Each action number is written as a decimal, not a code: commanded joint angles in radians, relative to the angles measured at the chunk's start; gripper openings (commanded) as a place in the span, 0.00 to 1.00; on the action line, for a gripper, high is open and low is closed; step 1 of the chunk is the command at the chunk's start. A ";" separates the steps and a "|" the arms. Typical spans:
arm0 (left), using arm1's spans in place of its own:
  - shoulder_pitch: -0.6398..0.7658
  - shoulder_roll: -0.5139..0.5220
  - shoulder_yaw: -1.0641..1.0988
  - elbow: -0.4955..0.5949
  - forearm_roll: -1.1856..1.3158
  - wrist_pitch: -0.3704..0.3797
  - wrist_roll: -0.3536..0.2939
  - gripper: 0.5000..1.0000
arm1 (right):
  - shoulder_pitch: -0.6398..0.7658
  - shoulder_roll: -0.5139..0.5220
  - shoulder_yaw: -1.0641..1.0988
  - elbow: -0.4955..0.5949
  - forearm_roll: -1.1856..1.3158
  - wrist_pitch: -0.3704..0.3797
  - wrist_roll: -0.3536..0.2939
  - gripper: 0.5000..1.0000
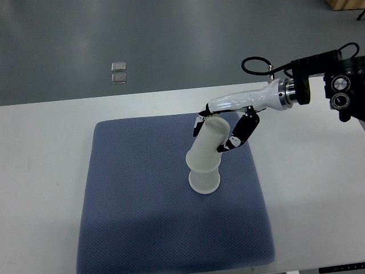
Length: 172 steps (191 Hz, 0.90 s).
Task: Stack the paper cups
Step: 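Open the right hand and withdraw it away from the stacked cups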
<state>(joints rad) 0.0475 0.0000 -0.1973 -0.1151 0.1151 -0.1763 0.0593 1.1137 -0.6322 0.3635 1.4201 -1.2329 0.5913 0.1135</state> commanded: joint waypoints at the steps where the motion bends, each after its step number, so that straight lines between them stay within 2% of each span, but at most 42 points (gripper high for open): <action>1: 0.000 0.000 -0.001 0.000 0.000 0.000 0.001 1.00 | -0.006 0.000 0.000 0.000 0.000 -0.001 0.002 0.74; 11: 0.000 0.000 -0.001 0.000 0.000 0.000 -0.001 1.00 | -0.008 -0.001 0.000 0.000 0.000 0.001 0.002 0.81; 21: 0.000 0.000 0.001 0.000 0.000 0.000 -0.001 1.00 | -0.009 -0.001 0.000 0.000 0.001 0.001 0.002 0.83; 64: 0.000 0.000 0.001 0.000 0.000 0.000 -0.001 1.00 | -0.009 -0.009 0.012 0.005 0.006 -0.008 0.003 0.83; 100: 0.000 0.000 0.001 0.000 0.000 0.000 0.001 1.00 | -0.017 -0.021 0.068 -0.041 0.099 -0.061 0.012 0.83; 132: 0.000 0.000 0.001 0.000 0.000 0.000 -0.001 1.00 | -0.074 -0.001 0.117 -0.193 0.382 -0.087 0.015 0.83; 153: 0.000 0.000 0.001 0.000 0.000 0.000 0.001 1.00 | -0.166 0.074 0.135 -0.349 0.690 -0.125 0.012 0.83; 172: 0.000 0.000 -0.001 0.000 0.000 0.000 0.001 1.00 | -0.196 0.141 0.140 -0.452 0.843 -0.128 0.005 0.83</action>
<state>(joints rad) 0.0476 0.0000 -0.1975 -0.1151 0.1151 -0.1764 0.0591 0.9529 -0.5552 0.4967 1.0709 -0.5535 0.4711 0.1253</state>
